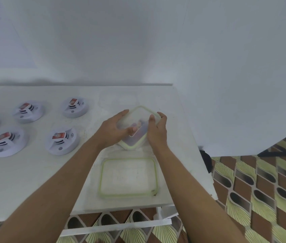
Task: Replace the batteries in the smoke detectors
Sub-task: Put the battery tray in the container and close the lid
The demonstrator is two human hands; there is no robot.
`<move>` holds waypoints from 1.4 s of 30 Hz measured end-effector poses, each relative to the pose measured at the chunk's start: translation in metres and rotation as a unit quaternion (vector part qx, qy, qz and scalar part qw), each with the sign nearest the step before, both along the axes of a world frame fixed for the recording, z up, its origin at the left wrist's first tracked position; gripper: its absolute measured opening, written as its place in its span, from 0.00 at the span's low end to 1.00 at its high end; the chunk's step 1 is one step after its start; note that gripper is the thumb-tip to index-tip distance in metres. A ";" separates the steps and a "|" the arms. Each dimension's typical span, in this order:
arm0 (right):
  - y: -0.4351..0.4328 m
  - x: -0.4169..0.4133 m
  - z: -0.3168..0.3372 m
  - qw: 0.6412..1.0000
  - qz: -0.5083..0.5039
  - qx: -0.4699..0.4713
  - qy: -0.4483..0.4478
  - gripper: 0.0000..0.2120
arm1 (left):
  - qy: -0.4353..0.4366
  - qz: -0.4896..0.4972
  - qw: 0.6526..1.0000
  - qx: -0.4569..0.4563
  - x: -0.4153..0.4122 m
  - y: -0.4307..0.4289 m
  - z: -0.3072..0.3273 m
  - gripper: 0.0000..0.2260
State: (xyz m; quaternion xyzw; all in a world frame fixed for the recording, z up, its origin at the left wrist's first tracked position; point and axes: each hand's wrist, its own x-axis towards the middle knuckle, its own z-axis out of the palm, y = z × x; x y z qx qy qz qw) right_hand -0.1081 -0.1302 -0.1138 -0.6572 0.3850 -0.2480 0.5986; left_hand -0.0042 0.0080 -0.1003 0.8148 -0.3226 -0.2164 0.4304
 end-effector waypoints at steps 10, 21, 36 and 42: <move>0.000 0.004 -0.004 1.000 -0.014 -0.001 -0.006 0.15 | 0.007 0.001 1.000 -0.006 0.000 -0.001 -0.001 0.36; -0.020 -0.014 0.005 1.000 -0.002 0.017 0.015 0.27 | 0.019 0.090 0.995 -0.027 -0.031 -0.024 -0.002 0.36; -0.045 -0.061 0.010 0.994 0.013 -0.092 0.066 0.13 | 0.001 0.133 0.990 -0.036 -0.073 -0.042 0.007 0.19; -0.056 -0.054 0.015 0.987 0.104 -0.097 0.079 0.13 | -0.095 0.107 0.989 -0.039 -0.031 -0.041 0.011 0.25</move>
